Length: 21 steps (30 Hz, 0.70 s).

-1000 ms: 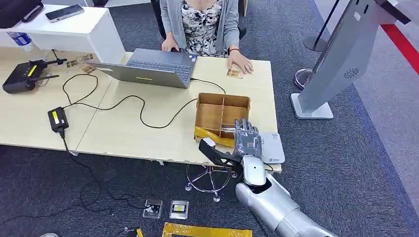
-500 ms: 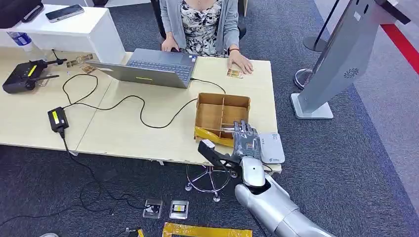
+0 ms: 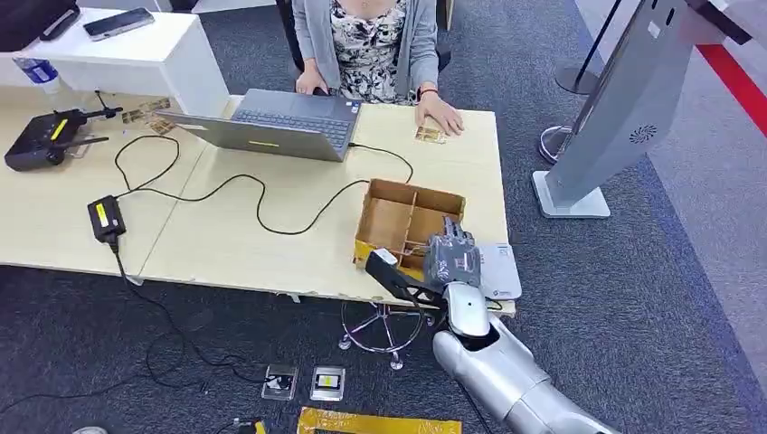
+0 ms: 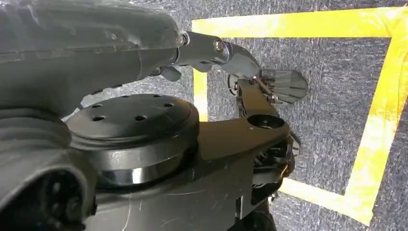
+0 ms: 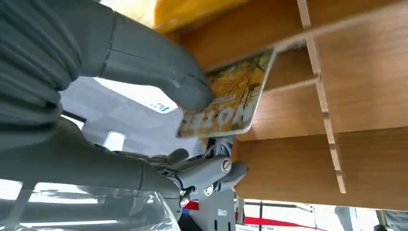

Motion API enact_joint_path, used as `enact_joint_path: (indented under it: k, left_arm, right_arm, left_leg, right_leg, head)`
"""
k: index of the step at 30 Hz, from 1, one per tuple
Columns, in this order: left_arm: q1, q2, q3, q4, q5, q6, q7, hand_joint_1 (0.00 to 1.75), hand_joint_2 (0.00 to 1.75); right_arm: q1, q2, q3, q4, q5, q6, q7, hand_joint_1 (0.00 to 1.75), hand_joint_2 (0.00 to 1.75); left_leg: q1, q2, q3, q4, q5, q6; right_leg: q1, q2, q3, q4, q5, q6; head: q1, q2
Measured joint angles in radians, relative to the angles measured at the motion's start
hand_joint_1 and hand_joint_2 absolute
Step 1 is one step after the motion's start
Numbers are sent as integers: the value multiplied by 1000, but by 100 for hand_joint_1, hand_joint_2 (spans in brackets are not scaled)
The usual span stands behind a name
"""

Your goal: Pass the card to the sensor for recognition and then transmit it.

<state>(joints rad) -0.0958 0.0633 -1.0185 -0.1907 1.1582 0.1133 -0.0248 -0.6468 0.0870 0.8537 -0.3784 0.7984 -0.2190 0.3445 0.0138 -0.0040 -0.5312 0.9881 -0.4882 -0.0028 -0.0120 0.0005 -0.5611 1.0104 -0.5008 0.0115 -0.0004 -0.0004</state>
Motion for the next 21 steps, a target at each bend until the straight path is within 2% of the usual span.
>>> enact_joint_path:
  k: [21]
  left_arm:
    - [-2,0,0,0,0,0,0,0,0]
  right_arm:
    - [0,0,-8,0,0,0,0,175,175]
  left_leg:
    - [0,0,0,0,0,0]
  right_leg:
    - [0,0,0,0,0,0]
  head:
    - [0,0]
